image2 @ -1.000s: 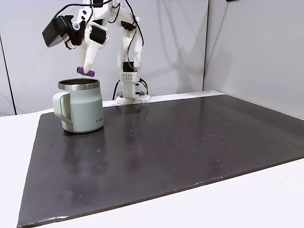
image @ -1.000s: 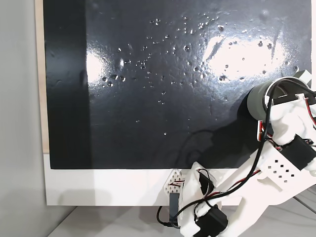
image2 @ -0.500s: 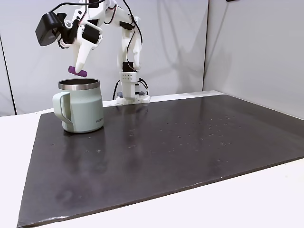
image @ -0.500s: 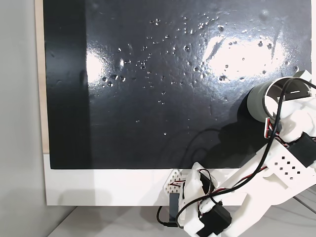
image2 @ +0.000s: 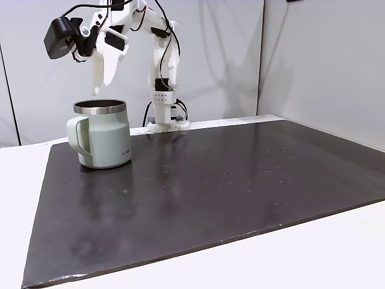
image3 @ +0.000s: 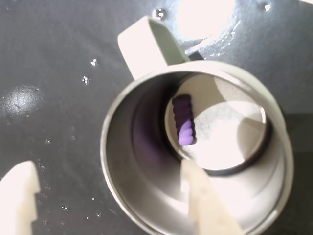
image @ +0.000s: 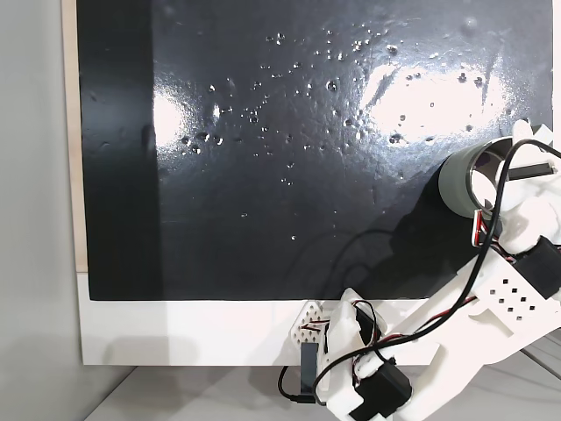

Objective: Grasp a pengrip and put it in the cup.

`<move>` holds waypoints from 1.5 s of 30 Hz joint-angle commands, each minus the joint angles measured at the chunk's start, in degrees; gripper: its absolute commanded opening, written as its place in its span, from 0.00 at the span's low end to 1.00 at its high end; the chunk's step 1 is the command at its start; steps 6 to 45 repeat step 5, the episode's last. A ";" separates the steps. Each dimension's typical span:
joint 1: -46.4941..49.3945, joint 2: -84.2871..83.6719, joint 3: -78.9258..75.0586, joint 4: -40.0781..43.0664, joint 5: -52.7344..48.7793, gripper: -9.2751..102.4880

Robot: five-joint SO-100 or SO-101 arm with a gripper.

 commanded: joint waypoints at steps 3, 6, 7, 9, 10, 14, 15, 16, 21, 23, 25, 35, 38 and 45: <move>0.26 0.88 -3.08 -0.53 0.70 0.40; 0.18 1.05 -2.72 -0.44 0.70 0.40; 0.18 1.05 -2.72 -0.44 0.70 0.40; 0.18 1.05 -2.72 -0.44 0.70 0.40; 0.18 1.05 -2.72 -0.44 0.70 0.40; 0.18 1.05 -2.72 -0.44 0.70 0.40; 0.18 1.05 -2.72 -0.44 0.70 0.40; 0.18 1.05 -2.72 -0.44 0.70 0.40; 0.18 1.05 -2.72 -0.44 0.70 0.40; 0.18 1.05 -2.72 -0.44 0.70 0.40; 0.18 1.05 -2.72 -0.44 0.70 0.40; 0.18 1.05 -2.72 -0.44 0.70 0.40; 0.18 1.05 -2.72 -0.44 0.70 0.40; 0.18 1.05 -2.72 -0.44 0.70 0.40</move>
